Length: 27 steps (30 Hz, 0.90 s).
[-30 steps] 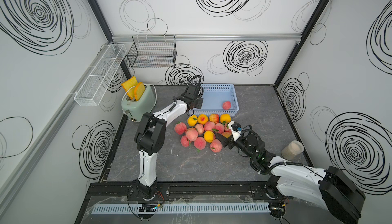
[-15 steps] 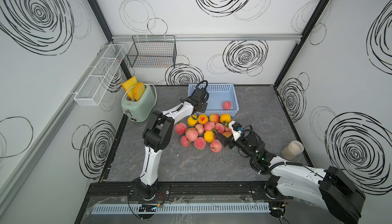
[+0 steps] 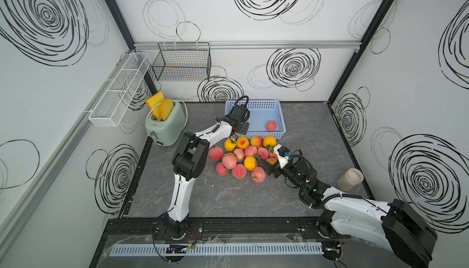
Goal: Put the peaches into the basket
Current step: Place the peach in the basket.
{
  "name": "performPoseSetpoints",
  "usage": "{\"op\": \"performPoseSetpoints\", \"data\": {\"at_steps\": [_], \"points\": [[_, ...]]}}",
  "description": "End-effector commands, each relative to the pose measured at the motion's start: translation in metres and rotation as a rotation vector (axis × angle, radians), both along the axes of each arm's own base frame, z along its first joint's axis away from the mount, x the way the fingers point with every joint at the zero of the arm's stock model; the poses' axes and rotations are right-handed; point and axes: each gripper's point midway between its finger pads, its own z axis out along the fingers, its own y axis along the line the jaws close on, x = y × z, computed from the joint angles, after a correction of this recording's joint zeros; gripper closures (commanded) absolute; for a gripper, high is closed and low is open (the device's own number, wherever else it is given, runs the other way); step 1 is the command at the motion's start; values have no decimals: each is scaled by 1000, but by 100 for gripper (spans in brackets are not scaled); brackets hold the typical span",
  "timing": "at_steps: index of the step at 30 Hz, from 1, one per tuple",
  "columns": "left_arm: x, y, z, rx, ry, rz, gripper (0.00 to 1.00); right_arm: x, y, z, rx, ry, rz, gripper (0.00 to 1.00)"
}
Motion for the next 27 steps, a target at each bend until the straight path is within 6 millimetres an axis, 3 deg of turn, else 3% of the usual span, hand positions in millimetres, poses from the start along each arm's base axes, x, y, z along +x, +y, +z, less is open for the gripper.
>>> {"op": "performPoseSetpoints", "data": {"at_steps": [1,6,12,19,27], "points": [[4,-1,4,9,-9,2,20,-1,-2,7,21,-26,-6,13],[2,-4,21,-27,-25,-4,19,0,-3,6,18,-25,-16,13],[-10,-8,63,-110,-74,-34,18,0,-2,3,17,-19,-11,12],[-47,1,107,-252,-115,-82,18,3,-3,-1,12,-2,-25,11],[-107,23,139,-429,-128,-188,18,18,-10,-10,26,149,-108,11]]}}
